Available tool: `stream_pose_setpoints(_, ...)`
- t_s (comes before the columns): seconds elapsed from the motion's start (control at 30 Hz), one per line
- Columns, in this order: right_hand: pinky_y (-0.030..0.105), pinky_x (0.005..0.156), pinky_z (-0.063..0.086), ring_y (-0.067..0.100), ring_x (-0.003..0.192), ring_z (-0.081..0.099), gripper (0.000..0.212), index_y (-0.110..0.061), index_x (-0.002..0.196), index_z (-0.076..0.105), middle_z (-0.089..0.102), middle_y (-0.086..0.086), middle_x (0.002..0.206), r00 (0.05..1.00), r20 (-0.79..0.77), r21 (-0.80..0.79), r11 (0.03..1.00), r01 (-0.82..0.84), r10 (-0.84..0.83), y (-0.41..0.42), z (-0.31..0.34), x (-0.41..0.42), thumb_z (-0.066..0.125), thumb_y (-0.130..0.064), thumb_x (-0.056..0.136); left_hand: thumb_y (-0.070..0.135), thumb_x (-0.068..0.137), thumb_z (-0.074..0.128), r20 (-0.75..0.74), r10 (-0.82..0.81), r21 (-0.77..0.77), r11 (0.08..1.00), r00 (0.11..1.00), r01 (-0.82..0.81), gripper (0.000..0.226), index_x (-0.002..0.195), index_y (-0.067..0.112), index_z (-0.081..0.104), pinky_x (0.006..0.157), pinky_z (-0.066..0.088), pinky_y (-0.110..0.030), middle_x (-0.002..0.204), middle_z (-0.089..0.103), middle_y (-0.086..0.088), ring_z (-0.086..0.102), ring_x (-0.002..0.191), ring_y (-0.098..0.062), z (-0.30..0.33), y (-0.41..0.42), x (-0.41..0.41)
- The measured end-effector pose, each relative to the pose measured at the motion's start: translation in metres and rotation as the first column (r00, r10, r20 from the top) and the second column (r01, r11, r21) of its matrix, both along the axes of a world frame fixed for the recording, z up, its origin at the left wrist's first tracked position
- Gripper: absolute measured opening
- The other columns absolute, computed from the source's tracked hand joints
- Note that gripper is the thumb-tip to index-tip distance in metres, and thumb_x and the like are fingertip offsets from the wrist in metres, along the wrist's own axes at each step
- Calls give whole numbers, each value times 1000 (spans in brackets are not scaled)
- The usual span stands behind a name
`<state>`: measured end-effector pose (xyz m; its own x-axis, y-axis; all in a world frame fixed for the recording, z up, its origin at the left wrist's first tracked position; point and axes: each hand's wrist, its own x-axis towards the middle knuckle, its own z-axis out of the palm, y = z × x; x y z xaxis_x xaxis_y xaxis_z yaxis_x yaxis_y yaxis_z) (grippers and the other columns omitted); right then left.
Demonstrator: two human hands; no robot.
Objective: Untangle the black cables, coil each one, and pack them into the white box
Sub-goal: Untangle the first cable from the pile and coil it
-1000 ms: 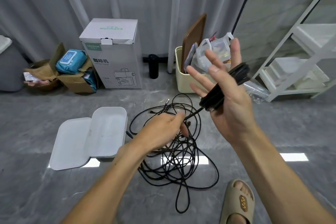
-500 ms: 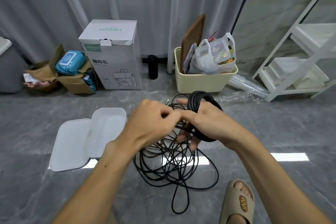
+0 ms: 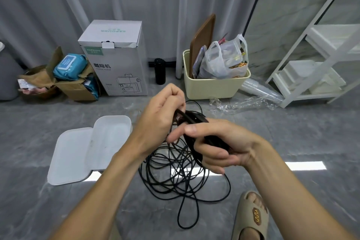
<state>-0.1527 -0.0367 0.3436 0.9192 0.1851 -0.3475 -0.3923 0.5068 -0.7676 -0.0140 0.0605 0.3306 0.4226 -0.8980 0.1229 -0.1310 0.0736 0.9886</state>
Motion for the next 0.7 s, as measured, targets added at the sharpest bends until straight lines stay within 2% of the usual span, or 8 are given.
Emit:
stream_pose_setpoints(0.1, 18, 39, 46, 2, 25, 41, 34, -4, 114, 68, 36, -7, 36, 994, 108, 225, 973, -48, 25, -2, -3, 0, 67, -24, 87, 37, 83, 48, -169, -33, 12, 999, 985, 36, 10, 79, 31, 54, 78, 37, -29, 85, 49, 3, 45, 77, -9, -4, -1, -2)
stream_pose_setpoints(0.17, 22, 40, 49, 7, 26, 46, 46, 22, 117, 46, 39, -1, 36, 992, 123, 379, 925, -32, -16, 0, -5, 1, 63, -10, 88, 30, 91, 44, -261, -43, -9, 999, 964, 42, 26, 74, 38, 62, 89, 38, -31, 90, 55, 8, 52, 88, -9, -8, -3, -3)
stream_pose_setpoints(0.23, 24, 42, 50, 14, 24, 43, 44, 13, 84, 16, 50, 8, 40, 983, 135, 487, 872, 41, -122, 4, -6, 2, 57, -1, 88, 27, 98, 38, -303, -46, -28, 999, 952, 40, 36, 78, 35, 66, 94, 39, -35, 92, 61, 6, 55, 96, -13, -13, -5, -7)
stream_pose_setpoints(0.27, 24, 43, 50, 15, 25, 40, 43, 23, 122, 39, 55, 11, 46, 969, 184, 494, 868, 55, -165, 5, -5, 4, 52, -2, 89, 36, 99, 38, -347, -53, -10, 999, 936, 53, 34, 83, 31, 67, 96, 40, -37, 92, 65, 4, 58, 98, -14, -14, -5, -10)
stream_pose_setpoints(0.3, 24, 45, 48, 15, 28, 37, 37, 6, 127, 51, 59, 11, 52, 952, 231, 524, 850, 51, -199, 4, -6, 6, 47, -4, 91, 46, 99, 34, -370, -62, 27, 997, 927, 78, 39, 89, 28, 67, 99, 41, -37, 95, 69, 3, 62, 102, -15, -18, -5, -12)
stream_pose_setpoints(0.37, 25, 46, 48, 15, 33, 41, 54, -7, 146, 43, 62, 13, 62, 925, 244, 538, 834, 120, -291, 0, -4, 7, 44, -6, 92, 55, 101, 22, -360, -95, 94, 986, 928, 137, 59, 107, 20, 69, 109, 39, -42, 110, 72, -7, 62, 117, -22, -30, -5, -15)
stream_pose_setpoints(0.57, 24, 50, 56, 18, 69, 71, 59, -24, 141, 53, 75, 6, 93, 704, 191, 471, 693, 545, -684, -5, -4, 10, 48, -15, 83, 53, 105, 8, -370, -97, 337, 913, 924, 231, 63, 124, 29, 63, 108, 43, -44, 112, 73, -6, 68, 108, -18, -54, -2, -17)
stream_pose_setpoints(0.7, 42, 80, 60, 29, 110, 68, 61, -29, 145, 44, 67, 5, 126, 515, 242, 316, 569, 759, -822, -4, 4, 14, 45, -13, 86, 51, 105, 7, -327, -137, 499, 815, 935, 294, 71, 115, 17, 68, 90, 46, -31, 90, 75, -6, 70, 87, -17, -50, 1, -20)
